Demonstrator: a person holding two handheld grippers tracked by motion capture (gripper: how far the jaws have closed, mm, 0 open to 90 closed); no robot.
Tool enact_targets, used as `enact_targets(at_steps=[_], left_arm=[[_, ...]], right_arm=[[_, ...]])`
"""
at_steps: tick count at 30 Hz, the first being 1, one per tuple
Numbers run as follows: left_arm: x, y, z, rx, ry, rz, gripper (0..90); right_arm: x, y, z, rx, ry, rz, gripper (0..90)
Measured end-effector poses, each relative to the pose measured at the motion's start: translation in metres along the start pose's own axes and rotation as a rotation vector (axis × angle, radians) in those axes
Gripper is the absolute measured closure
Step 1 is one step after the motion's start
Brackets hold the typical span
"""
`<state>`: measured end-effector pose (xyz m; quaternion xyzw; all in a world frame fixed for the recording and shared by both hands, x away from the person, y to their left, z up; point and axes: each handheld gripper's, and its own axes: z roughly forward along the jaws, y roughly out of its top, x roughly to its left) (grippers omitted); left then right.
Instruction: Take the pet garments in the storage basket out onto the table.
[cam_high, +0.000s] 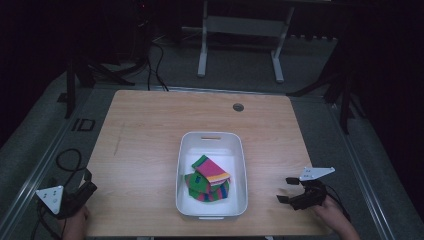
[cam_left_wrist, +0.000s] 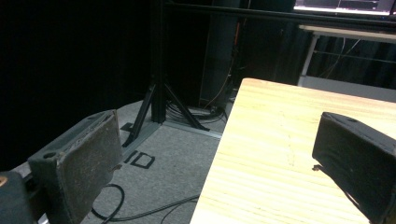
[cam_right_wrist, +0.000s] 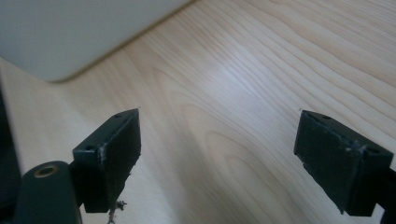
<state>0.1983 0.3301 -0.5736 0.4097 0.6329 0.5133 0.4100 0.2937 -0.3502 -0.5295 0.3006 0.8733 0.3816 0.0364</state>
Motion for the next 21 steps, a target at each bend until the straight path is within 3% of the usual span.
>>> enact_targets(at_steps=[2, 9, 17, 21], left_arm=[[0.0, 0.0, 0.0, -0.001, 0.0, 0.0, 1.9], [0.001, 0.0, 0.0, -0.001, -0.003, -0.003, 1.9], [0.0, 0.0, 0.0, 0.0, -0.004, 0.0, 1.9], [0.0, 0.0, 0.0, 0.001, -0.005, 0.0, 1.9]], right_arm=[[0.005, 0.009, 0.0, 0.007, 0.023, -0.011, 14.6], [0.015, 0.029, -0.003, -0.014, 0.033, -0.049, 13.8], [0.032, 0.066, -0.011, -0.016, 0.072, -0.152, 13.0], [0.038, 0.083, -0.014, -0.016, 0.097, -0.177, 11.5]])
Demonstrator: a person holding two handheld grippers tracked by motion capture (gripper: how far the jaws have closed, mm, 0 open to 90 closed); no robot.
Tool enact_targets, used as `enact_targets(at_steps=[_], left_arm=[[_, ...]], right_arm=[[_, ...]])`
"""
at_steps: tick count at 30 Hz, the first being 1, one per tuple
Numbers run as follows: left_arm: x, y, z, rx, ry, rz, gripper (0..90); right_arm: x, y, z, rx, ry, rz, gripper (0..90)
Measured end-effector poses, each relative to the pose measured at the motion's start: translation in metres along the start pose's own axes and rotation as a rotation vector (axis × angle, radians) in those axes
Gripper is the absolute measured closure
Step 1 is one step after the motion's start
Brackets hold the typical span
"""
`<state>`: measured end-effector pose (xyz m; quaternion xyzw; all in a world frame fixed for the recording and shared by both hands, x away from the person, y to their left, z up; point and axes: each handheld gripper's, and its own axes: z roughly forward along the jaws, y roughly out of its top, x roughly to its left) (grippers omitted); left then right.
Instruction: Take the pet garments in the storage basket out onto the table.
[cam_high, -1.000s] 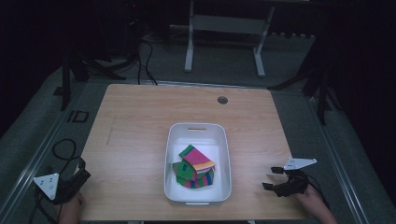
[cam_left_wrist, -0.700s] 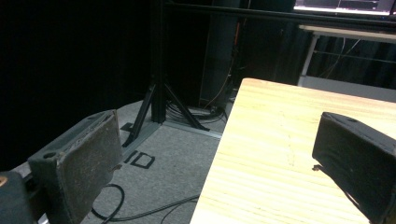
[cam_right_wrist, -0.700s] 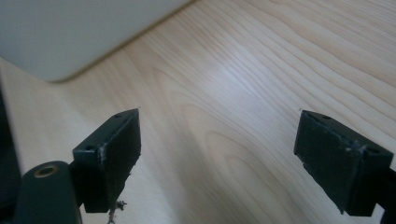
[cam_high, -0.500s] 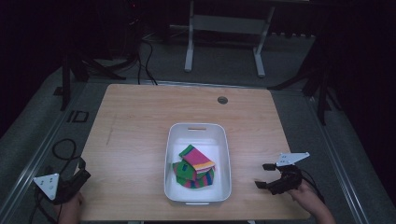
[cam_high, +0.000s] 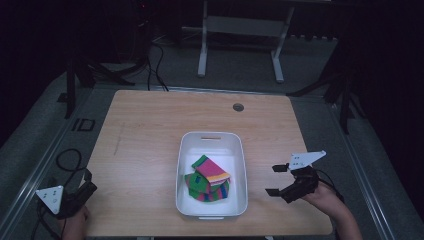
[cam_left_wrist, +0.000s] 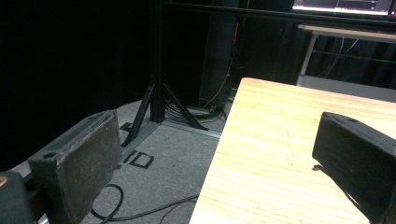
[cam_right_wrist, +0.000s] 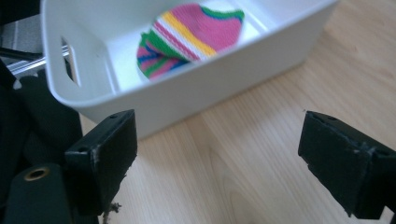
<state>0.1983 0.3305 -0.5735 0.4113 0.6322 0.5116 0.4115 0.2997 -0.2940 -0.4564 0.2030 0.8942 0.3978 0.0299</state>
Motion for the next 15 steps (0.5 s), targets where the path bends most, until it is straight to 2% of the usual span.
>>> enact_targets(at_steps=[3, 4, 5, 8, 15], left_arm=[[0.0, 0.0, 0.0, 0.0, 0.0, 0.0, 1.9], [0.0, 0.0, 0.0, 0.0, 0.0, 0.0, 1.9], [0.0, 0.0, 0.0, 0.0, -0.001, 0.0, 1.9], [0.0, 0.0, 0.0, 0.001, -0.002, -0.001, 1.9], [0.0, 0.0, 0.0, 0.0, -0.004, -0.002, 1.9]], right_arm=[[0.003, 0.009, 0.001, 0.005, -0.014, -0.025, 11.6], [0.005, 0.018, 0.003, 0.018, -0.009, -0.042, 12.7], [0.005, 0.018, 0.003, 0.018, -0.009, -0.042, 12.7], [0.009, 0.036, 0.011, 0.038, 0.011, -0.07, 12.6], [0.015, 0.061, 0.028, 0.073, 0.022, -0.109, 12.5]])
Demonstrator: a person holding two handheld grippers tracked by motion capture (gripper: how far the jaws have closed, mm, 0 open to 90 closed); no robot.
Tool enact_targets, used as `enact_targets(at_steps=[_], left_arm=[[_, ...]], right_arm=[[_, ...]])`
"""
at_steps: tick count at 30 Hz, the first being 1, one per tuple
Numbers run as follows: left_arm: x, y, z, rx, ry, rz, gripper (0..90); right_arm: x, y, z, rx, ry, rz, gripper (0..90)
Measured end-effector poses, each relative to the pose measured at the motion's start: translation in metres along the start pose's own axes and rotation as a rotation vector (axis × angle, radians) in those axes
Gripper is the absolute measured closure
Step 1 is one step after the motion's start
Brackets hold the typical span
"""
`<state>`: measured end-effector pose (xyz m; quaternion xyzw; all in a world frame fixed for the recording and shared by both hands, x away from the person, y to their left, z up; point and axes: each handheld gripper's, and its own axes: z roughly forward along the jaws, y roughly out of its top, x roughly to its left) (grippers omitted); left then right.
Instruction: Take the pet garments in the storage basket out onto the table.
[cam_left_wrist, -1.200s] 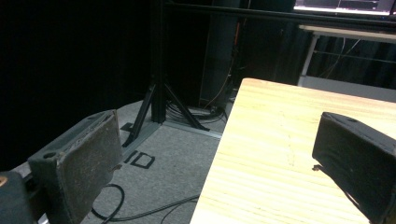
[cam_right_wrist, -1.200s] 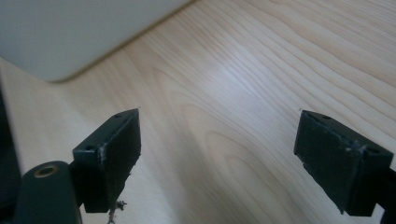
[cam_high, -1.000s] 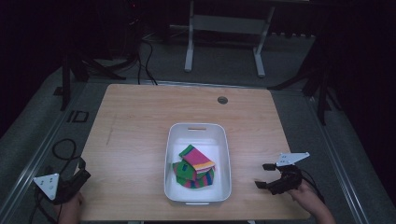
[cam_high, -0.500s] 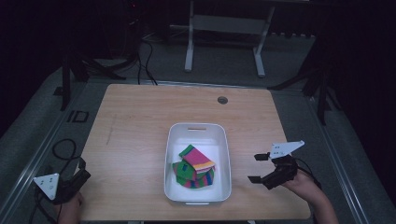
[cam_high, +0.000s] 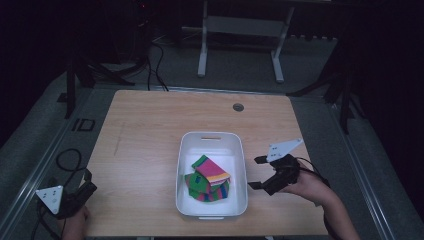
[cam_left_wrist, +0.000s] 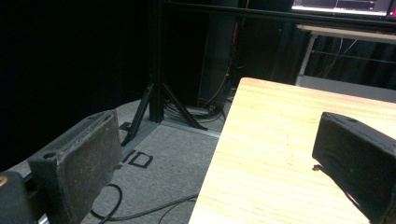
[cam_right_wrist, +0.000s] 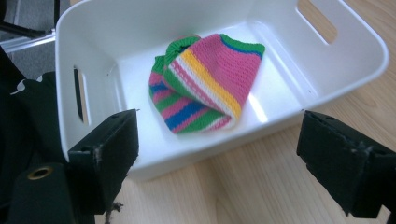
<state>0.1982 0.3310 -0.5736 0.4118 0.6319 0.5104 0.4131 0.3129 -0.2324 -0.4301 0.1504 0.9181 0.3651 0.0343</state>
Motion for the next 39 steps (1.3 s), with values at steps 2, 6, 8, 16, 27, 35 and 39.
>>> enact_targets(at_steps=[2, 6, 8, 16, 27, 35, 39], left_arm=[[0.0, 0.0, 0.0, 0.0, -0.001, -0.001, 1.9], [0.0, 0.0, 0.0, 0.0, -0.004, -0.002, 1.9], [0.0, 0.0, 0.0, -0.002, -0.005, 0.002, 1.9], [0.0, 0.0, 0.0, -0.001, -0.012, 0.002, 1.9], [0.0, 0.0, 0.0, -0.001, -0.021, 0.003, 1.9], [0.0, 0.0, 0.0, 0.001, -0.025, 0.003, 1.9], [0.001, 0.0, 0.0, 0.001, -0.026, 0.003, 1.9]], right_arm=[[0.002, 0.011, 0.01, 0.017, 0.015, -0.019, 12.5], [0.004, 0.021, 0.021, 0.032, 0.037, -0.036, 12.4], [0.006, 0.029, 0.035, 0.047, 0.053, -0.06, 12.5], [0.012, 0.052, 0.078, 0.116, 0.11, -0.091, 12.5], [0.019, 0.075, 0.137, 0.226, 0.147, -0.132, 12.9], [0.025, 0.076, 0.163, 0.303, 0.104, -0.155, 12.9], [0.028, 0.071, 0.182, 0.36, 0.096, -0.165, 12.8]])
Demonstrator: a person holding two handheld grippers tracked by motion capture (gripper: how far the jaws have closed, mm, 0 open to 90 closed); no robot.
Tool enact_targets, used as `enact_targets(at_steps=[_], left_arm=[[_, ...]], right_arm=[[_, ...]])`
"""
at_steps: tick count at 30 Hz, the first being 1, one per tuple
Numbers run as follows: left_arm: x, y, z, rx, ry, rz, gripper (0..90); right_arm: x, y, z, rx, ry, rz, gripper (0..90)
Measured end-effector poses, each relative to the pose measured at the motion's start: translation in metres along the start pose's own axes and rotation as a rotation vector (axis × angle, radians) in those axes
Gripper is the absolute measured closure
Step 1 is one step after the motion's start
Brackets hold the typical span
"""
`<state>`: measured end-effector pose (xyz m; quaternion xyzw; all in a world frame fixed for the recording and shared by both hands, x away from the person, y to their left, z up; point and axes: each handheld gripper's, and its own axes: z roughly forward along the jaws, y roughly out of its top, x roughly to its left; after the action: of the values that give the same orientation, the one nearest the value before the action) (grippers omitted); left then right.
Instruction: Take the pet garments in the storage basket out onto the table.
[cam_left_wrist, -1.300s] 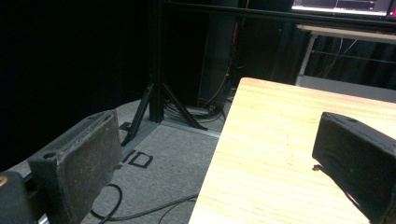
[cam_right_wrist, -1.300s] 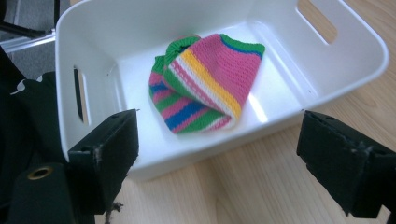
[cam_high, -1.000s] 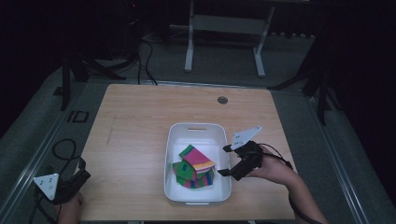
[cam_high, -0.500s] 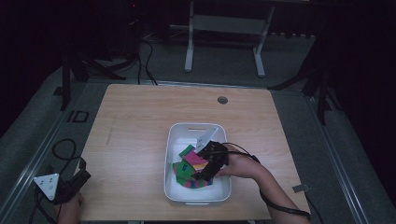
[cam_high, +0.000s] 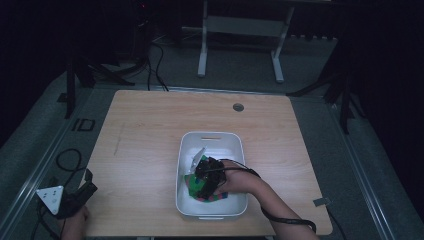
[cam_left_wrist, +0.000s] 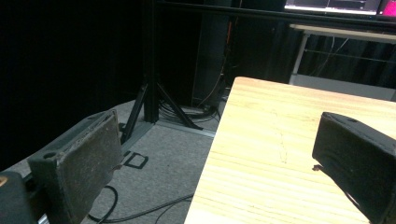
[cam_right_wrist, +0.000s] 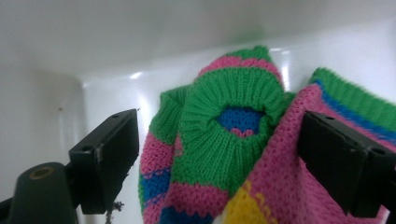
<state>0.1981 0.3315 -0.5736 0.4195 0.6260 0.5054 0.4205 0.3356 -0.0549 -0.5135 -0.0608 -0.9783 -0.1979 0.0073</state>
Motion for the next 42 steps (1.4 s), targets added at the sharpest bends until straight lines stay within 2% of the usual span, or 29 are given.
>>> enact_targets(at_steps=[3, 7, 9, 10, 11, 12, 13, 16, 20, 21, 25, 26, 27, 28, 31, 32, 33, 34, 35, 36, 37, 39, 40, 41, 42], left_arm=[[0.0, 0.0, 0.0, 0.002, -0.001, -0.001, 1.9], [0.0, 0.0, 0.0, 0.002, -0.001, 0.002, 1.9], [0.0, 0.0, 0.0, 0.002, -0.001, 0.002, 1.9], [0.0, 0.0, 0.0, 0.003, 0.0, 0.003, 1.9], [0.0, 0.0, 0.0, 0.003, 0.0, 0.004, 1.9], [0.0, 0.0, 0.0, 0.004, 0.0, 0.005, 1.9], [0.0, 0.0, 0.0, 0.004, 0.0, 0.005, 1.8], [0.0, 0.0, 0.001, 0.005, 0.001, 0.001, 1.9], [0.0, 0.0, 0.001, 0.007, 0.001, 0.0, 1.9], [0.0, 0.0, 0.001, 0.007, 0.002, -0.001, 1.9], [0.0, 0.0, 0.001, 0.004, 0.003, -0.001, 1.9], [0.0, 0.0, 0.001, 0.005, 0.004, 0.0, 1.9], [0.0, 0.0, 0.001, 0.005, 0.004, 0.0, 1.9], [0.0, 0.0, 0.001, 0.005, 0.005, 0.001, 1.8], [0.0, 0.0, 0.001, 0.005, 0.006, -0.001, 1.9], [0.0, 0.0, 0.001, 0.005, 0.006, -0.001, 1.9], [0.0, 0.0, 0.001, 0.006, 0.006, -0.001, 1.9], [0.0, 0.0, 0.001, 0.006, 0.006, -0.001, 1.9], [0.0, 0.0, 0.001, 0.007, 0.007, 0.0, 1.9], [0.0, 0.0, 0.001, 0.007, 0.007, 0.001, 1.9], [0.0, 0.0, 0.001, 0.007, 0.007, 0.001, 1.9], [0.0, 0.0, 0.001, 0.006, 0.007, 0.003, 1.9], [0.0, 0.0, 0.001, 0.006, 0.007, 0.001, 1.9], [0.0, 0.0, 0.001, 0.006, 0.007, 0.001, 1.9], [0.0, 0.0, 0.001, 0.007, 0.008, 0.002, 1.9]], right_arm=[[0.004, 0.002, 0.005, 0.033, -0.017, -0.018, 13.3], [0.008, 0.001, 0.015, 0.114, -0.083, -0.062, 14.4], [0.011, 0.002, 0.018, 0.131, -0.106, -0.076, 17.2], [0.011, 0.002, 0.017, 0.133, -0.107, -0.08, 22.5], [0.012, 0.003, 0.015, 0.13, -0.112, -0.083, 31.5], [0.012, 0.003, 0.013, 0.126, -0.128, -0.093, 47.1], [0.013, 0.004, 0.011, 0.125, -0.155, -0.101, 57.8], [0.013, 0.006, 0.01, 0.129, -0.17, -0.106, 65.0], [0.012, 0.005, 0.004, 0.111, -0.156, -0.099, 66.8], [0.011, 0.005, -0.004, 0.097, -0.161, -0.103, 67.1], [0.01, 0.006, -0.016, 0.065, -0.16, -0.095, 67.3], [0.008, 0.008, -0.027, 0.041, -0.165, -0.089, 67.3], [0.008, 0.008, -0.027, 0.041, -0.165, -0.089, 67.3], [0.007, 0.01, -0.04, 0.012, -0.175, -0.089, 67.2], [0.005, 0.014, -0.063, -0.033, -0.189, -0.085, 67.2], [0.005, 0.014, -0.063, -0.033, -0.189, -0.085, 67.2], [0.006, 0.017, -0.078, -0.06, -0.206, -0.088, 67.2], [0.006, 0.017, -0.078, -0.06, -0.206, -0.088, 67.2], [0.006, 0.02, -0.094, -0.088, -0.222, -0.095, 67.2], [0.006, 0.021, -0.102, -0.105, -0.233, -0.098, 67.2], [0.006, 0.021, -0.102, -0.105, -0.233, -0.098, 67.2], [0.006, 0.022, -0.116, -0.13, -0.245, -0.095, 67.2], [0.004, 0.021, -0.128, -0.145, -0.268, -0.085, 67.2], [0.004, 0.021, -0.128, -0.145, -0.268, -0.085, 67.2], [0.003, 0.019, -0.139, -0.168, -0.269, -0.076, 67.2]])
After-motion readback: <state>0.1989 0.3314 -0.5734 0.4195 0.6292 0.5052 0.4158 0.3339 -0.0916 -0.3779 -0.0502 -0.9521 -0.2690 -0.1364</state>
